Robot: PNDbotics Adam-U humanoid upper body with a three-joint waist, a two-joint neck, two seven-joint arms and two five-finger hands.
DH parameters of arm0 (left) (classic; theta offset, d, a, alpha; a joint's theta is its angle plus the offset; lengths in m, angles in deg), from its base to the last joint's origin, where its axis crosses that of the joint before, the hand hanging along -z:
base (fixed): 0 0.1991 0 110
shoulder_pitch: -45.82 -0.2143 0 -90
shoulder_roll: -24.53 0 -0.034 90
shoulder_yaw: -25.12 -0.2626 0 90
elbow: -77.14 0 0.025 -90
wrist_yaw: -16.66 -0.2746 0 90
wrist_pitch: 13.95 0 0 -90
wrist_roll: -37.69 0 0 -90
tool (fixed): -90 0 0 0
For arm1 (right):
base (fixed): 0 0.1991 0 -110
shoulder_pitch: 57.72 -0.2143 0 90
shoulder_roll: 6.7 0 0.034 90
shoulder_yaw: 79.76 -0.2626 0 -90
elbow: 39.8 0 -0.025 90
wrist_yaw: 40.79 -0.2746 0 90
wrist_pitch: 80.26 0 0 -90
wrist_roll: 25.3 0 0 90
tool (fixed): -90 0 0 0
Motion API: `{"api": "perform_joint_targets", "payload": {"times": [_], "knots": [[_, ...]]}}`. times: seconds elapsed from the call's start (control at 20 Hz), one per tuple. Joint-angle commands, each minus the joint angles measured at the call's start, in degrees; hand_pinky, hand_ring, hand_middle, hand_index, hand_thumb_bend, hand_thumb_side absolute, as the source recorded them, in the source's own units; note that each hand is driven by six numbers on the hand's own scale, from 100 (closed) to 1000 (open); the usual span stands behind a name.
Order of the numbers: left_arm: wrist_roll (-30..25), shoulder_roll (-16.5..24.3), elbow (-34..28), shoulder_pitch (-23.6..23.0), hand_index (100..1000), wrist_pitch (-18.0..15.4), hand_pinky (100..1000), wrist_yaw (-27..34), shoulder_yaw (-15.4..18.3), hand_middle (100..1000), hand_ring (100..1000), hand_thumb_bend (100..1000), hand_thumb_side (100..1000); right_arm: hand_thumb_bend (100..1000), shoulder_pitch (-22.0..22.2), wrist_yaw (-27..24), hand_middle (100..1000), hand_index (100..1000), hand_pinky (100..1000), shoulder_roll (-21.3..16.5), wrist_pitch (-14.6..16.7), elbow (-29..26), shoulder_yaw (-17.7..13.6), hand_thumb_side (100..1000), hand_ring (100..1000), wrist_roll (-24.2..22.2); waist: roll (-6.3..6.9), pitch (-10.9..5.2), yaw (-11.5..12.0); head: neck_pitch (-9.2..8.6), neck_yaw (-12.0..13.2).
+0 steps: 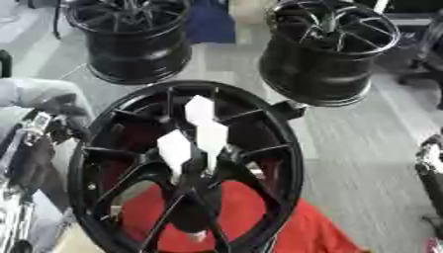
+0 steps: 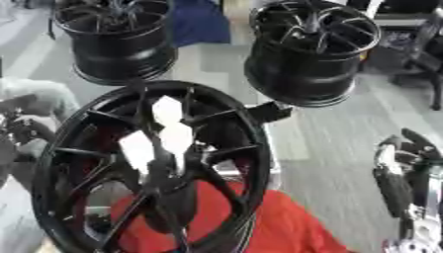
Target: Pull the pin out of the wheel hub.
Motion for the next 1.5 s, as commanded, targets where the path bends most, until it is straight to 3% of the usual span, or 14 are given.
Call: {"api": "perform_joint_targets", "payload": {"times": [0.05, 0.5, 0.55, 0.7, 0.75, 0.95, 1.1, 1.25, 1.5], "knots": [[-0.28, 0.69, -1.40, 0.55, 836, -0.13, 523, 0.26, -0.10, 622, 511, 100, 794, 100, -0.37, 0.27, 599, 798, 525, -0.18, 0.10, -1.37, -0.19, 478, 589, 0.16, 0.13, -0.26, -0.09, -0.15, -0.13], [-0.72, 1.16, -1.77, 0.59, 837, -0.38, 523, 0.37, -0.27, 624, 512, 100, 784, 100, -0.33, 0.24, 598, 798, 525, -0.18, 0.11, -1.37, -0.17, 479, 589, 0.19, 0.12, -0.18, -0.16, -0.15, -0.13], [-0.87, 1.68, -2.03, 0.74, 843, -0.63, 519, 0.45, -0.40, 634, 513, 100, 695, 100, -0.33, 0.24, 598, 798, 525, -0.20, 0.12, -1.37, -0.16, 478, 589, 0.17, 0.15, -0.20, -0.21, -0.15, -0.12], [-3.56, 9.55, -5.15, 1.99, 847, -4.87, 520, 2.42, -1.93, 639, 513, 100, 566, 100, -0.40, 0.28, 598, 798, 525, -0.41, -0.01, -1.37, -0.17, 478, 589, 0.15, 0.36, -0.34, -0.61, -0.15, -0.18], [-4.64, 12.11, -5.84, 2.41, 849, -6.50, 524, 3.05, -2.28, 646, 515, 100, 464, 100, -0.42, 0.30, 598, 798, 524, -0.47, -0.02, -1.37, -0.19, 479, 589, 0.16, 0.43, -0.38, -0.68, -0.15, -0.24], [-11.16, 26.92, -8.63, 6.03, 861, -16.61, 551, 3.50, -5.07, 686, 531, 100, 257, 100, -0.26, 0.42, 598, 798, 524, -1.00, -0.08, -1.37, -0.08, 478, 589, 0.10, 1.06, -0.74, -1.06, -0.15, -0.51], [-15.54, 37.22, -9.08, 10.24, 864, -24.25, 580, 3.34, -8.44, 713, 547, 100, 244, 100, -0.12, 0.48, 598, 798, 524, -1.45, -0.16, -1.37, 0.10, 476, 589, -0.14, 1.45, -1.02, -1.42, -0.15, -0.48], [-19.80, 45.03, -9.65, 15.27, 866, -29.64, 613, 1.82, -13.32, 739, 571, 100, 261, 100, -0.02, 0.50, 598, 798, 524, -1.87, -0.23, -1.37, 0.27, 476, 588, -0.32, 1.79, -1.25, -1.89, -0.15, -0.20], [-29.60, 51.96, -10.87, 24.17, 867, -34.96, 648, -3.43, -23.78, 768, 599, 100, 305, 100, 0.00, 0.46, 598, 798, 524, -2.55, -0.26, -1.37, 0.63, 477, 588, -0.75, 2.40, -1.60, -2.98, -0.15, 0.26]]}}
